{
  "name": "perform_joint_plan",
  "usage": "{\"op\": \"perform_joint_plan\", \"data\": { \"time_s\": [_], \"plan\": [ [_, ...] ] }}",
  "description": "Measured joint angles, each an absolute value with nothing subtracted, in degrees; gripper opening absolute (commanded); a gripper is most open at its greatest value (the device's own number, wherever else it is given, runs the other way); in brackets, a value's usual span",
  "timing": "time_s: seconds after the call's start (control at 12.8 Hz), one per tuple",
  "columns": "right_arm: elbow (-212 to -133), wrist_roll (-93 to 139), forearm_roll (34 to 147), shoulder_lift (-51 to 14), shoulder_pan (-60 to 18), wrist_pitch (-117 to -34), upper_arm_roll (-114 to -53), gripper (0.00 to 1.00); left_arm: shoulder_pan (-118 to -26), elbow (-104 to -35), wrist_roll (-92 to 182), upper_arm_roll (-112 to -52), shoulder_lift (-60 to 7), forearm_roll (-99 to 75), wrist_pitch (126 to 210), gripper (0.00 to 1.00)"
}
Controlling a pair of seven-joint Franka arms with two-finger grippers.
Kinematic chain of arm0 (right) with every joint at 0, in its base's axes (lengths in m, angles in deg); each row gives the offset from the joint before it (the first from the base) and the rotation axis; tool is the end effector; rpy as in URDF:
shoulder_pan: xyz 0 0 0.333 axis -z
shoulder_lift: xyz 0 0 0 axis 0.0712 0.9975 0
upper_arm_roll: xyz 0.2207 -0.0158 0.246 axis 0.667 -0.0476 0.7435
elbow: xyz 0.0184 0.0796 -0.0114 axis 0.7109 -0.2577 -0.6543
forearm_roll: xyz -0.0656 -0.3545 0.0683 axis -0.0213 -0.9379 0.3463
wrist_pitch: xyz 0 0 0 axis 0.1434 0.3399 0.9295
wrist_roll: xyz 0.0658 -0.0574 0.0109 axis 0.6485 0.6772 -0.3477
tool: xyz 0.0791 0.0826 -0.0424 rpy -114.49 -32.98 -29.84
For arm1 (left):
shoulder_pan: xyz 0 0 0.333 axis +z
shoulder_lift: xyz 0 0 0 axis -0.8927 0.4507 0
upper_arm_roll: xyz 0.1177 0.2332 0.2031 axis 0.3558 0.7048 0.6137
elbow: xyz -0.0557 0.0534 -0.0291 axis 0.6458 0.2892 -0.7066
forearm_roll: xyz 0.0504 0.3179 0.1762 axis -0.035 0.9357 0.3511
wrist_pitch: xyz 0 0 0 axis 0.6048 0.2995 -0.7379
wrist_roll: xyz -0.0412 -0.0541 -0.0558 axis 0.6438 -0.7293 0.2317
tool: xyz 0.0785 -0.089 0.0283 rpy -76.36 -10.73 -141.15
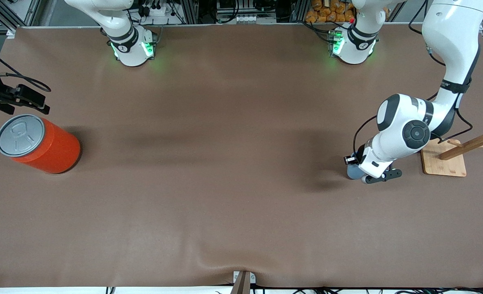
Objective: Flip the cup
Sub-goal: 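Carry the cup toward the wooden stand and set it upside down, then open the left gripper and lift it away from the cup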
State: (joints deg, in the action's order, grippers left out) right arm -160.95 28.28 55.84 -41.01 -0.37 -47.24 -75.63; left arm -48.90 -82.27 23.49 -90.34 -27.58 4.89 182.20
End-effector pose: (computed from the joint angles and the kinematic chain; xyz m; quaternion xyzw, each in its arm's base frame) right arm 0.5278 -0.0068 0.6290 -0.9996 0.0132 0.0146 0.0202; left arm 0.5818 -0.1108 0.2867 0.9930 0.1050 -0.0436 0.0309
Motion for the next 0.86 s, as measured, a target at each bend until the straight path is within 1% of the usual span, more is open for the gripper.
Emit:
{"op": "perform_joint_plan", "data": {
  "time_s": [0.16,0.23,0.47,0.55,0.7,0.86],
  "plan": [
    [-160.95,28.28,55.84,-41.01,-0.37,-47.24,-75.63,1.00,-48.82,-80.32,23.43,-90.35,-27.72,4.89,181.12,1.00],
    [-160.94,28.28,55.84,-41.01,-0.37,-47.24,-75.63,1.00,-48.81,-77.97,23.42,-90.37,-27.96,4.89,178.12,1.00],
    [-160.93,28.28,55.84,-41.01,-0.37,-47.25,-75.62,1.00,-48.75,-67.67,23.43,-91.59,-29.08,4.89,164.03,1.00],
    [-160.93,28.28,55.84,-41.01,-0.37,-47.25,-75.61,1.00,-48.68,-64.95,23.42,-92.41,-29.59,4.89,160.62,1.00],
    [-160.93,28.28,55.84,-41.01,-0.37,-47.25,-75.58,1.00,-48.65,-61.99,23.42,-93.42,-31.38,4.89,157.41,1.00],
    [-160.92,28.28,55.84,-41.00,-0.37,-47.25,-75.57,1.00,-48.65,-61.36,23.42,-93.60,-33.96,4.89,156.89,1.00]
  ]
}}
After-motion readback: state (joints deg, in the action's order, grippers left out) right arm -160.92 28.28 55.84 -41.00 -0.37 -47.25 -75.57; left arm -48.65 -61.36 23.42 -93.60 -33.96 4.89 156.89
